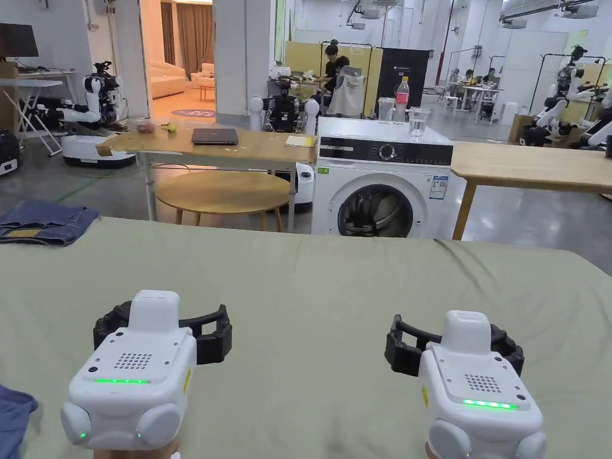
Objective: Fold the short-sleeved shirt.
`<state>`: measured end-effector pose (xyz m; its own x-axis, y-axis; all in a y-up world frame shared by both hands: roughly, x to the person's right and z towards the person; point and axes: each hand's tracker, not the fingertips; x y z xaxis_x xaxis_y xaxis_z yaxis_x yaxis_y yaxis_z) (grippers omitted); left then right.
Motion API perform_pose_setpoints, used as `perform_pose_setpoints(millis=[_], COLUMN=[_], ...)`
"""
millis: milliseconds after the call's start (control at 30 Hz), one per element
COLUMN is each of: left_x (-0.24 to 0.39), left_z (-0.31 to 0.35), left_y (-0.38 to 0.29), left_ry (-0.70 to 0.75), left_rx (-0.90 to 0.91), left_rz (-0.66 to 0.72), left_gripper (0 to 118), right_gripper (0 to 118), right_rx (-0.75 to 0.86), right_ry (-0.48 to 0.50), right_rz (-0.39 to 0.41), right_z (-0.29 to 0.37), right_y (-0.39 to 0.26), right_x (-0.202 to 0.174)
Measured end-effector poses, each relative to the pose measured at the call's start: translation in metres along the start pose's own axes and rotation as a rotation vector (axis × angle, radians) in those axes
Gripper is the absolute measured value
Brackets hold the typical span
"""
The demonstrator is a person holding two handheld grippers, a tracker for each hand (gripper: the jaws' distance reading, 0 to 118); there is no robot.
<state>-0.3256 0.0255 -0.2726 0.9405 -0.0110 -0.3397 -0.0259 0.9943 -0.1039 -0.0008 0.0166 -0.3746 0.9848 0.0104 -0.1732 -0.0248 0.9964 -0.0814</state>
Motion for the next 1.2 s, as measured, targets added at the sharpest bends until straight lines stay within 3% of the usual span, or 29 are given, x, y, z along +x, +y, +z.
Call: perform_pose_setpoints(millis=[1033, 1200], left_x=[-0.003, -0.002], left_z=[0.008, 0.009], left_y=[0.003, 0.004], left_ry=[0.024, 0.019], left_rx=[-0.001, 0.008], left_rz=[0.038, 0.019], left_gripper=[118, 118], right_gripper=[118, 118], right_rx=[-0.059, -0.059], right_ry=[-0.027, -0.036], right_rz=[-0.05, -0.018], right_z=[0.004, 0.004], right_y=[-0.007, -0.006], right_x=[0.0, -0.001])
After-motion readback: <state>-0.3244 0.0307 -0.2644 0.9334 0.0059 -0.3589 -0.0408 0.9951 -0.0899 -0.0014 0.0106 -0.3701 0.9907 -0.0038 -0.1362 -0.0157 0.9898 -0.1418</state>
